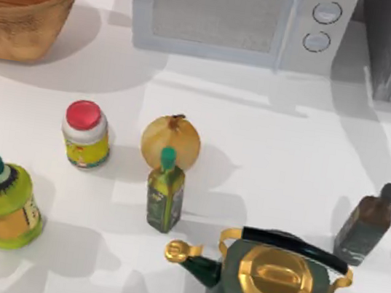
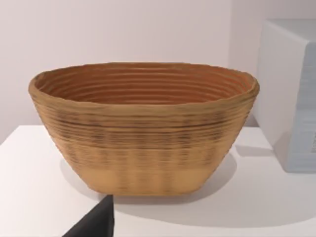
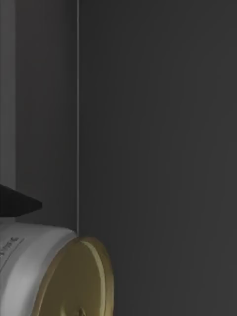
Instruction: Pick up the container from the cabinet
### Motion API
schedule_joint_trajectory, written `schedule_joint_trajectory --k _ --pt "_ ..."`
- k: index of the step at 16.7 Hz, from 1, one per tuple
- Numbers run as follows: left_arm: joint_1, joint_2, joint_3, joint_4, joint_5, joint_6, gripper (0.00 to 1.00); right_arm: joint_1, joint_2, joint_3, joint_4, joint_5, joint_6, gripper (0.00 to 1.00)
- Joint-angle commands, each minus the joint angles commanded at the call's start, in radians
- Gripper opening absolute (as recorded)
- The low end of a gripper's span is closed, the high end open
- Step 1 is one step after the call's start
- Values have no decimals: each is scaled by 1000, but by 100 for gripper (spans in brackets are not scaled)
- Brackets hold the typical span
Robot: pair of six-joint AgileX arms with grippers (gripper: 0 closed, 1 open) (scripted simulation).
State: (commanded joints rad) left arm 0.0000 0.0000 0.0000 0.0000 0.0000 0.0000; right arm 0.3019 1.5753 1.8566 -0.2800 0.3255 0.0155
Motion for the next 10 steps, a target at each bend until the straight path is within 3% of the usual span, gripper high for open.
schedule_joint_trajectory --k 7,10 --pt "0 0 0 0 0 0 100 235 -318 0 -319 229 -1 0" --pt "0 0 0 0 0 0 100 271 -357 2 -358 265 -2 0"
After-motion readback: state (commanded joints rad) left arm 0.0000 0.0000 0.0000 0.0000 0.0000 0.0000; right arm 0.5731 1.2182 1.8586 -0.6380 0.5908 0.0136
